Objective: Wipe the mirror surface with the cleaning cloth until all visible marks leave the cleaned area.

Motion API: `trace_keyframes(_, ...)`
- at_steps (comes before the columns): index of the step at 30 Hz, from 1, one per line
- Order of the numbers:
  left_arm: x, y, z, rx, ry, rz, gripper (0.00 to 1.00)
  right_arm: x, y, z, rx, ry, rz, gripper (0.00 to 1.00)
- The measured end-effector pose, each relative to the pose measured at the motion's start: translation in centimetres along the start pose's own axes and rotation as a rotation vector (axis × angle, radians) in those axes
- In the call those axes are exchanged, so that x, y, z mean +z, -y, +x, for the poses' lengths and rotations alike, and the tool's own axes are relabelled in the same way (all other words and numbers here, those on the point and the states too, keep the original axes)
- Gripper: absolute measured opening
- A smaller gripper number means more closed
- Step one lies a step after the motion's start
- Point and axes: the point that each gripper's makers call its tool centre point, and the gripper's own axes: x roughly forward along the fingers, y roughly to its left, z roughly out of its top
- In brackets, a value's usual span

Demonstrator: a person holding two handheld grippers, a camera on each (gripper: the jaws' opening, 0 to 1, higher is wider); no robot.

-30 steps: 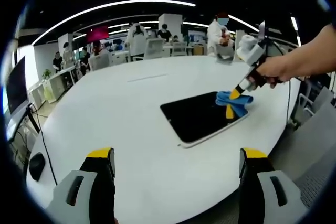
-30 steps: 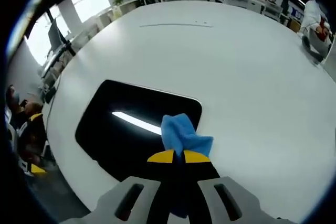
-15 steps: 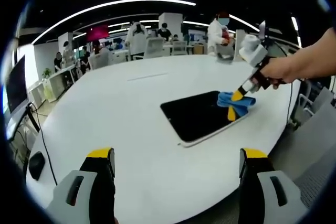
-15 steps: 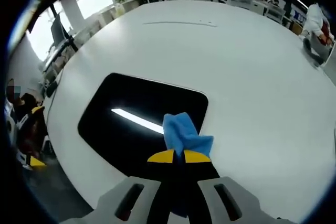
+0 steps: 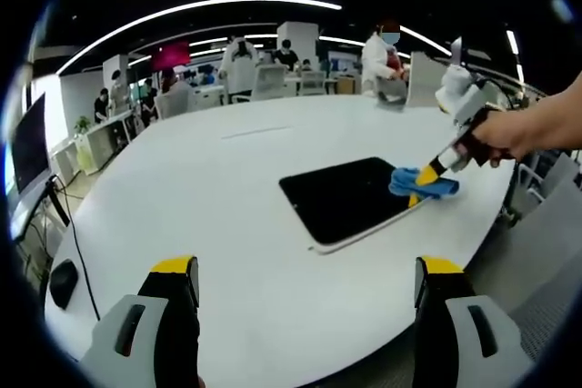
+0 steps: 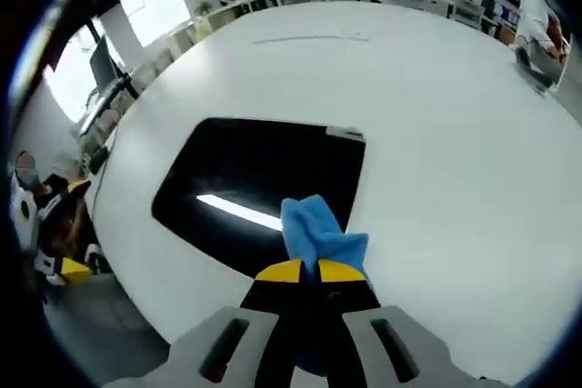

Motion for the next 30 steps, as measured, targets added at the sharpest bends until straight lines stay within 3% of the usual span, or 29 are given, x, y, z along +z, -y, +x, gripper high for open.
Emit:
trace_keyframes(10,-0.12,0.05,-0.05,-0.002,-0.003,-0.005,0.99,-0.89,-0.59,-0.52,0.011,-0.008,0.008,0.0)
trace_keyframes(30,-0.08,0.13,-0.03,-0.007,0.001,-0.012,0.99,-0.74,-0.79,-0.3,0.003,-0.005,0.056,0.0)
